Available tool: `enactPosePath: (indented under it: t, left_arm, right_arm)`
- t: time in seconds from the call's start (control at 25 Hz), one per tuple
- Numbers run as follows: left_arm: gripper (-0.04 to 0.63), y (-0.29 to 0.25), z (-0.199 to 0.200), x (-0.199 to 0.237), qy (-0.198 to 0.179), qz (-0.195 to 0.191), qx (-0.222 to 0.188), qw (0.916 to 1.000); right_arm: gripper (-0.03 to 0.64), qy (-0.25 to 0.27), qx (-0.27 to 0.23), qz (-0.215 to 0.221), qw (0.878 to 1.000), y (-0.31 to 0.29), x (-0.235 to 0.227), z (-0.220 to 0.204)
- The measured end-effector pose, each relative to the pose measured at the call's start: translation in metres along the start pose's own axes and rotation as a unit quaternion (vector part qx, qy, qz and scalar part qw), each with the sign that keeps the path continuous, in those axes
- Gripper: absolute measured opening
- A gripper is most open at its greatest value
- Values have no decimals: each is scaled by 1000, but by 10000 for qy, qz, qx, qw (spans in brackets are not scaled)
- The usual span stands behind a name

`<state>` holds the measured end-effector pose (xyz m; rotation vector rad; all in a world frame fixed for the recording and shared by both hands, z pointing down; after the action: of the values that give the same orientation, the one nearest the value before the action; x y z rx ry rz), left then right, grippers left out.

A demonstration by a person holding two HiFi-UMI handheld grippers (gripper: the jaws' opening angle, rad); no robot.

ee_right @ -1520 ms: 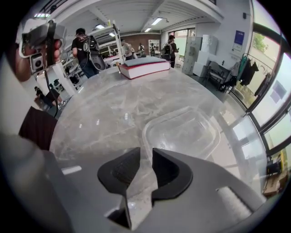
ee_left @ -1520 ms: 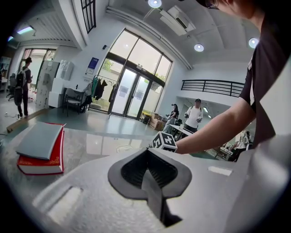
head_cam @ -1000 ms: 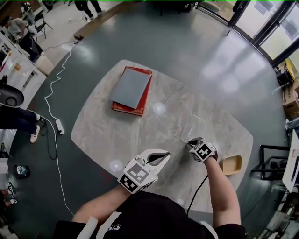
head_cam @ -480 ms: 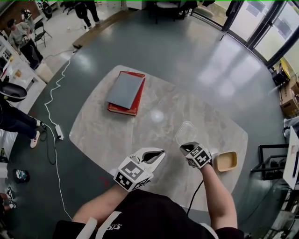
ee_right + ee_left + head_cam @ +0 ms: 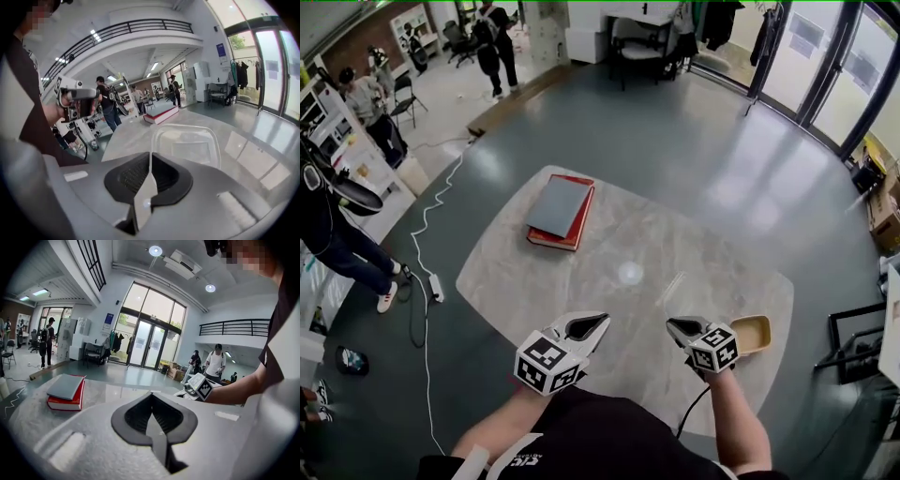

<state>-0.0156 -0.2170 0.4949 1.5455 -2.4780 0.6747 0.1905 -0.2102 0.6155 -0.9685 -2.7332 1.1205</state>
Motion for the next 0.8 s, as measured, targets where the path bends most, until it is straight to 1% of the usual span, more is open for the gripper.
enactPosePath:
  t: [0.16, 0.32, 0.4, 0.48, 0.56, 0.68, 0.8]
  left_arm:
    - [-6, 10, 5, 3, -61, 30, 30, 10000]
    - [-6, 20, 14, 10, -172, -126, 120, 9997]
    - [-6, 28, 20, 15, -259, -222, 166, 9993]
    - [-6, 33, 30, 23, -383, -288, 112, 9988]
    - [-6, 38, 40, 31, -462, -319, 23, 9984]
    - [-6, 48, 49, 36, -534, -391, -88, 9978]
    - [-6, 57, 59, 39, -635, -449, -183, 9968]
  right_arm:
    - [18, -547, -628, 35, 9965, 20, 15, 14]
    - [18, -805, -1165, -25, 9899, 35, 31, 40]
    - [18, -926, -1556, -137, 9834, 46, 38, 60]
    - [18, -944, -1962, -233, 9757, 56, 46, 84]
    - [18, -915, -2237, -308, 9699, 63, 55, 102]
    - [18, -945, -2512, -382, 9626, 73, 73, 120]
    - [18, -805, -2600, -491, 9610, 82, 87, 131]
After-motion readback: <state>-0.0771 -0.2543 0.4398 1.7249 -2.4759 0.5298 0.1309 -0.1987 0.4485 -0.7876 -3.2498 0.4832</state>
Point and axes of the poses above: the fingertips, and each gripper's own axes: y backward along the fingers, x to its left, z out of its top, the point moved 4 cm from there along y, backward along the fingers, and after that the axes turned 7 degrees about -z, right-handed, at the moved point
